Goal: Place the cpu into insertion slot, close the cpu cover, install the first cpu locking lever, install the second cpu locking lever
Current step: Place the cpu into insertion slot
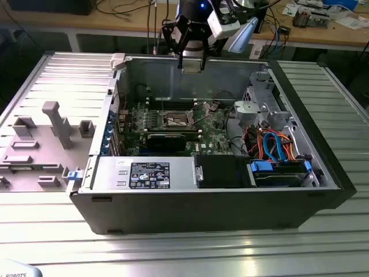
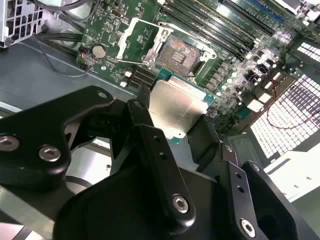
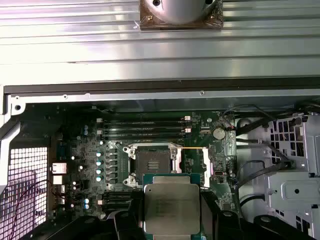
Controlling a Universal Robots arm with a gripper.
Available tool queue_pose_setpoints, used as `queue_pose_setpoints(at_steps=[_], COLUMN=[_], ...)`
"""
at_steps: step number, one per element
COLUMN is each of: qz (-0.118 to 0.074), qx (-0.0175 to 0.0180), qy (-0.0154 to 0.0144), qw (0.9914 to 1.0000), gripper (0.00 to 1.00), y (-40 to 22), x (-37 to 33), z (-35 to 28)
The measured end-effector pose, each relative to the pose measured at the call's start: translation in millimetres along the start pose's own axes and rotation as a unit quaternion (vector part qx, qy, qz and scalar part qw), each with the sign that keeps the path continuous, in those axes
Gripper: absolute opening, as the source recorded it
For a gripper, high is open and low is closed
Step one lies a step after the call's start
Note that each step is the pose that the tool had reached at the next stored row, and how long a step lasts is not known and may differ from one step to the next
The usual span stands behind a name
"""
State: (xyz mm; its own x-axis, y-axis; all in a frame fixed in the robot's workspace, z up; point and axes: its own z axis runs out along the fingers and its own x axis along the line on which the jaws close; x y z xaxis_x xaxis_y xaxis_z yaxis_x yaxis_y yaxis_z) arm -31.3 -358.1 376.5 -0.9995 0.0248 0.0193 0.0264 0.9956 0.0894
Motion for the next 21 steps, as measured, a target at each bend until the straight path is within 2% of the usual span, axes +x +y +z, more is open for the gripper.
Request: queue_pose_setpoints(at_steps=[8,11,13,21], qz=[0.0,0.019,0.036,0.037], qx=[0.0,-0.0003,-0.0006,-0.0008], qy=[0.0,-0.0017,-0.0032,-0.0032], qw=[1.0,0.99982,0.99933,0.9993], gripper=[0.54,0.54,0.54,0.54], y=[0.0,0.0,-0.1,-0.1], x=[0.1,0.3,0.4,0.6], z=[0.0,0.2,0.4,0.5])
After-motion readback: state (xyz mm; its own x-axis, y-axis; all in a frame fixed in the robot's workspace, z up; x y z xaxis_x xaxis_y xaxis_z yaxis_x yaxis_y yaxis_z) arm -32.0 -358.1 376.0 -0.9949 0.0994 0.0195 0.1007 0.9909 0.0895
